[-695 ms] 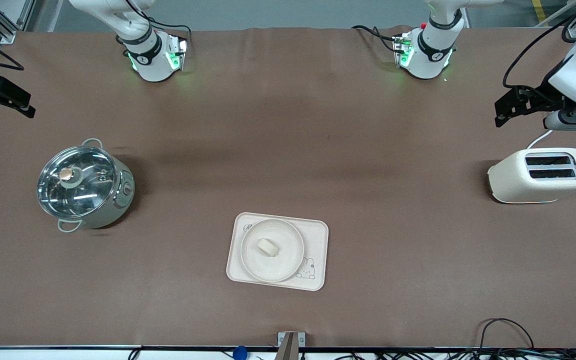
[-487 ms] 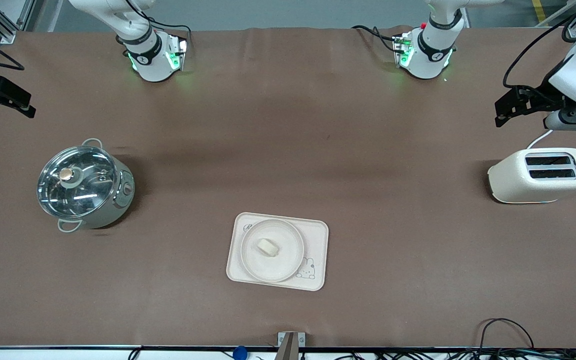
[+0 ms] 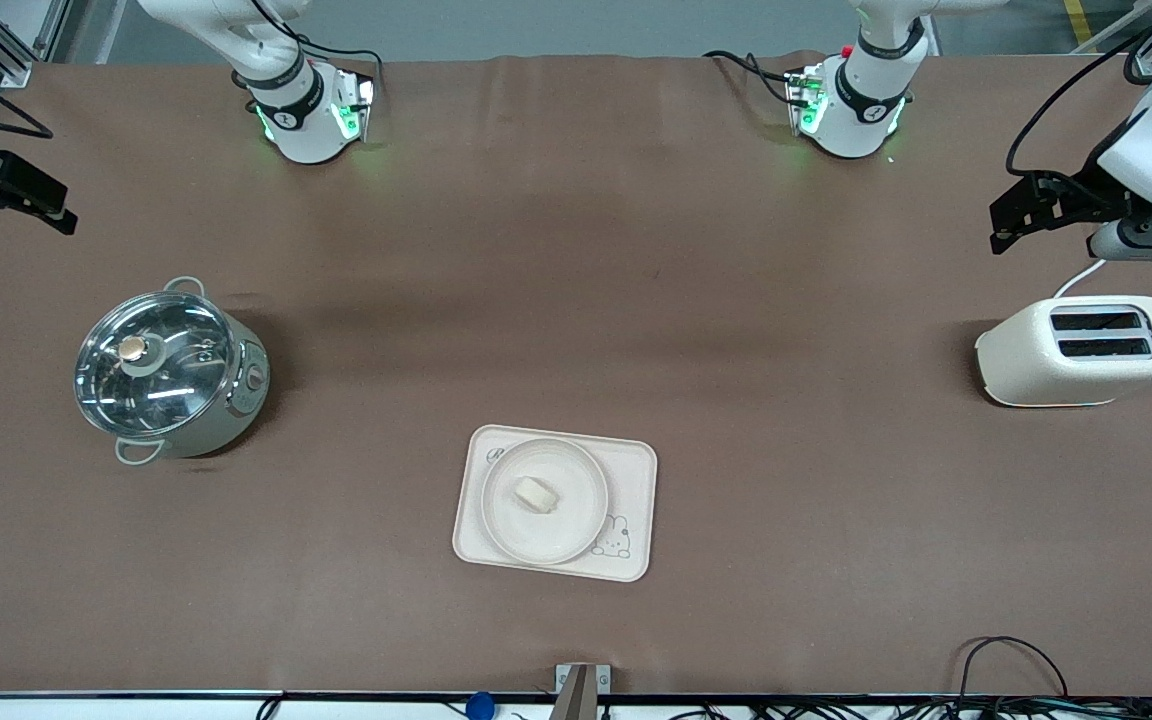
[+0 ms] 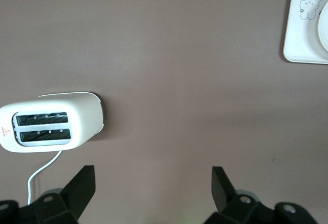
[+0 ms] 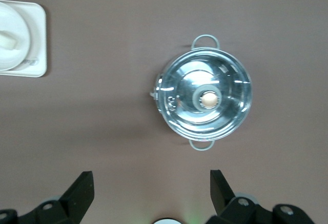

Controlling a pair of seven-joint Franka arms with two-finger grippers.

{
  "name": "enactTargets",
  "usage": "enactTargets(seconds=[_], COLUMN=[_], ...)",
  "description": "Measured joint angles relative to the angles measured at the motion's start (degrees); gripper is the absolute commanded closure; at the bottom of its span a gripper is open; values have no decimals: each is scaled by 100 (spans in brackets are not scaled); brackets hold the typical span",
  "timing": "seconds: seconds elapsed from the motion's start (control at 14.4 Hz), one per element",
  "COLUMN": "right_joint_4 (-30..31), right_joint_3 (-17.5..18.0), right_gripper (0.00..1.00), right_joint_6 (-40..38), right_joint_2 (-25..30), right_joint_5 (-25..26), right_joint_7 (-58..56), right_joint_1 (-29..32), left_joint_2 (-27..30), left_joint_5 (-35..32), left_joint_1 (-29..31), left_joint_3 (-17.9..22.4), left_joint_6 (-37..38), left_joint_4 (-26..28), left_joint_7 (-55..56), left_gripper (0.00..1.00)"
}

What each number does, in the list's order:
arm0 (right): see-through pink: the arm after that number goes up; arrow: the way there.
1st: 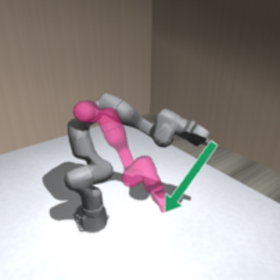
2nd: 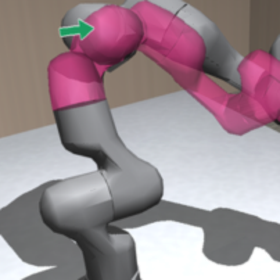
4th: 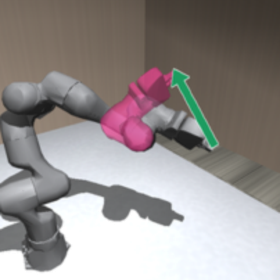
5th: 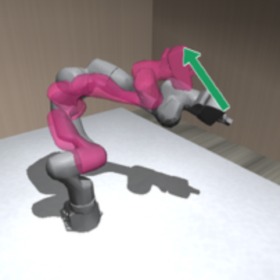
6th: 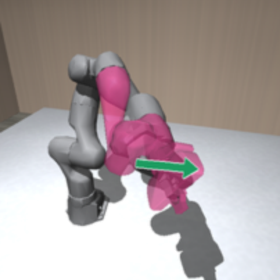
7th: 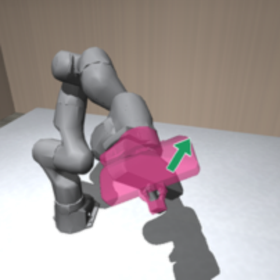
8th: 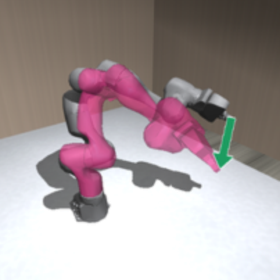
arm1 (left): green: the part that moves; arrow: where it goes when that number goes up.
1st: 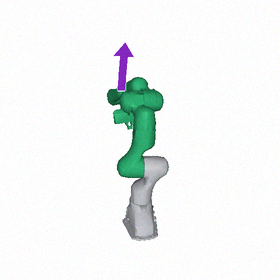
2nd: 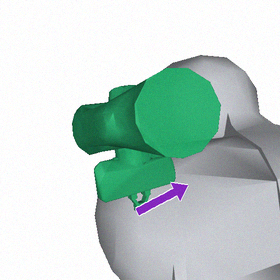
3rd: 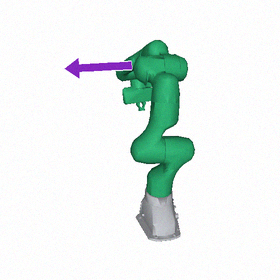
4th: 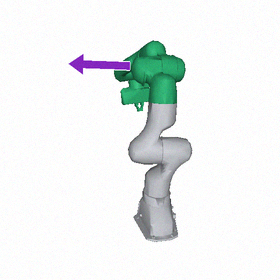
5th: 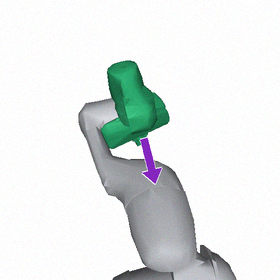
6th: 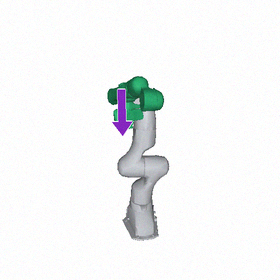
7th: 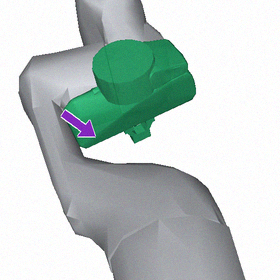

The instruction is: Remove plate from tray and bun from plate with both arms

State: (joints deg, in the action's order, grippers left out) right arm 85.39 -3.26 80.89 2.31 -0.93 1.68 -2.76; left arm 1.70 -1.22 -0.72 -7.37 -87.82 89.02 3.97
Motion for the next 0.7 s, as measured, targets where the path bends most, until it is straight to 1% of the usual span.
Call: enactTargets(seconds=[0.07,0.21,0.35,0.49,0.7], right_joint_4=[11,51,112,171,228], right_joint_3=[4,12,17,24,34], right_gripper=[0,0,0,0,0], right_joint_6=[0,42,369,812,1721], right_joint_2=[-23,-108,-284,-629,-1438], right_joint_5=[-138,-256,-386,-671,-1047], right_joint_7=[0,0,42,363,1167], right_joint_1=[-13,-127,-316,-535,-954], left_joint_2=[0,-1,-2,-5,-13], left_joint_5=[0,0,0,0,0], left_joint_1=[0,0,0,-1,0], left_joint_3=[0,0,0,-1,-1], left_joint_6=[0,0,0,0,1], left_joint_4=[0,-1,-3,-10,-19], left_joint_7=[0,0,0,0,0], left_gripper=[0,0,0,0,0])
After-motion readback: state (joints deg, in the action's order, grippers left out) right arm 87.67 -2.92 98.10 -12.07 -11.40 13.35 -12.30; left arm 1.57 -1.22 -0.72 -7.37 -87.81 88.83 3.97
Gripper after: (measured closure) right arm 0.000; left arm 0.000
